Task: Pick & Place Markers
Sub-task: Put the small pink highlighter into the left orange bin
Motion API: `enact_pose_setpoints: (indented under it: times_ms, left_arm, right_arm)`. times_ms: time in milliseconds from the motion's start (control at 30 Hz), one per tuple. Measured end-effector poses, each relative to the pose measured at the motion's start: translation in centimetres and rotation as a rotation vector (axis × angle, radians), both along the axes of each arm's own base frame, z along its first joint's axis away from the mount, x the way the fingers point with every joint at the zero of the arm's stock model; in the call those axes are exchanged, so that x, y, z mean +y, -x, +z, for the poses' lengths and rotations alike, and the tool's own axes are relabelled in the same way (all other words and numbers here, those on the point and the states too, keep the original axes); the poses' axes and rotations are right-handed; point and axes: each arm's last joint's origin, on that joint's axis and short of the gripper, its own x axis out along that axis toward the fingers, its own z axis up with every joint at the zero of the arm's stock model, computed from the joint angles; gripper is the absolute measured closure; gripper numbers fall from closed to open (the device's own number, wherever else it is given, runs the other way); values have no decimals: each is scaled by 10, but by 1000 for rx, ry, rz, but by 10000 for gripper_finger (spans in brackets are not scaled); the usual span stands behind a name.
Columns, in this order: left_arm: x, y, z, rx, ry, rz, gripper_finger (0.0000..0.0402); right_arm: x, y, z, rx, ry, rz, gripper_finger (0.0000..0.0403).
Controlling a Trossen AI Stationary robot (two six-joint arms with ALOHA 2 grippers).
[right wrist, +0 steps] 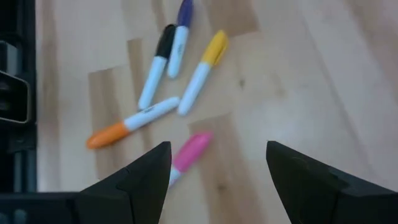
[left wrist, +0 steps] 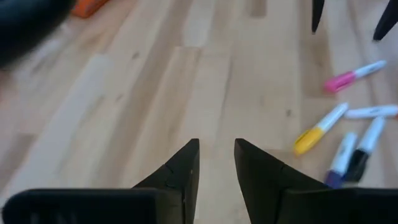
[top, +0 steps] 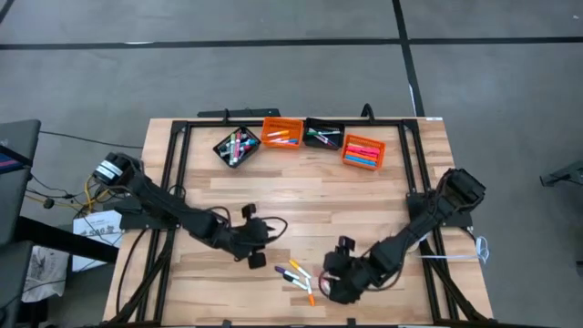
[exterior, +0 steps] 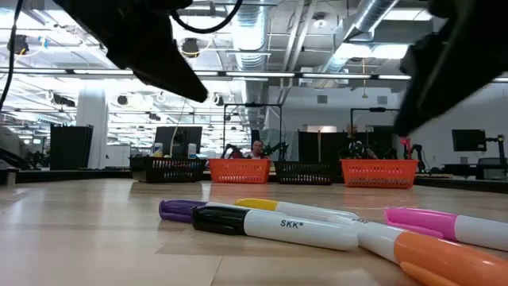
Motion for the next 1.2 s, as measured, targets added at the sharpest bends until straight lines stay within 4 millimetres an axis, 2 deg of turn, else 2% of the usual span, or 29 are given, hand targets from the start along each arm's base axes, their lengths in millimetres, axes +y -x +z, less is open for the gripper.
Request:
enact_pose_setpoints:
  times_ms: [267, 467, 600, 1200]
  left_arm:
    - [-18, -13, -15, -85, 58, -22, 300]
    - [-15, -16, -20, -76, 54, -8, 300]
    - [-16, -17, -19, -90, 62, -8, 300]
    - [-17, -17, -19, -90, 61, -12, 300]
  right_arm:
    - [22, 7, -29, -10, 26, -48, 148]
    - [28, 4, -54, 0, 63, -60, 148]
    - [33, -1, -64, -20, 41, -61, 148]
    - [30, 2, -69, 27, 67, -51, 148]
